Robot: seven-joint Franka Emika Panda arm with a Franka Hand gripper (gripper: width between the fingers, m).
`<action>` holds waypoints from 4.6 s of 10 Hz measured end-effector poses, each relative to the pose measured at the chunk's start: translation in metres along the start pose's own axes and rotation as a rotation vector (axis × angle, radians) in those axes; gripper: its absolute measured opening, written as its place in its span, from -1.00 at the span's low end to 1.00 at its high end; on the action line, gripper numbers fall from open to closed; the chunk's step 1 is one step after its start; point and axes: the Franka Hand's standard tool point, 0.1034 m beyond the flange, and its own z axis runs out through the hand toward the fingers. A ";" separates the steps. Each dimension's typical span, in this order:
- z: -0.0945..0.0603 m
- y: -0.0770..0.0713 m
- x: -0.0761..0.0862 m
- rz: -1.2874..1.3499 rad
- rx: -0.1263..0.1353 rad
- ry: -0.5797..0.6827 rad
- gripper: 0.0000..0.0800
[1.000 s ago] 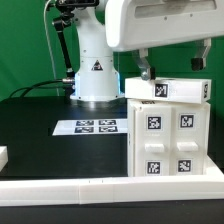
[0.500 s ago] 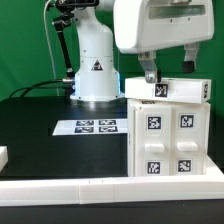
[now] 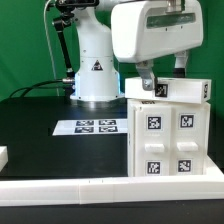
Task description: Assemble cabinet
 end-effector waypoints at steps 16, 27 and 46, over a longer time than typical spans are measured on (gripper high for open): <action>0.003 -0.007 -0.002 1.143 -0.005 0.044 0.39; 0.003 -0.006 0.001 1.995 0.050 0.083 0.39; -0.018 -0.006 0.013 2.749 0.334 0.088 0.99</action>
Offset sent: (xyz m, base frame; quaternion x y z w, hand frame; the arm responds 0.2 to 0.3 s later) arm 0.0000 0.0000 0.0000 0.0000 0.0000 0.0650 0.9979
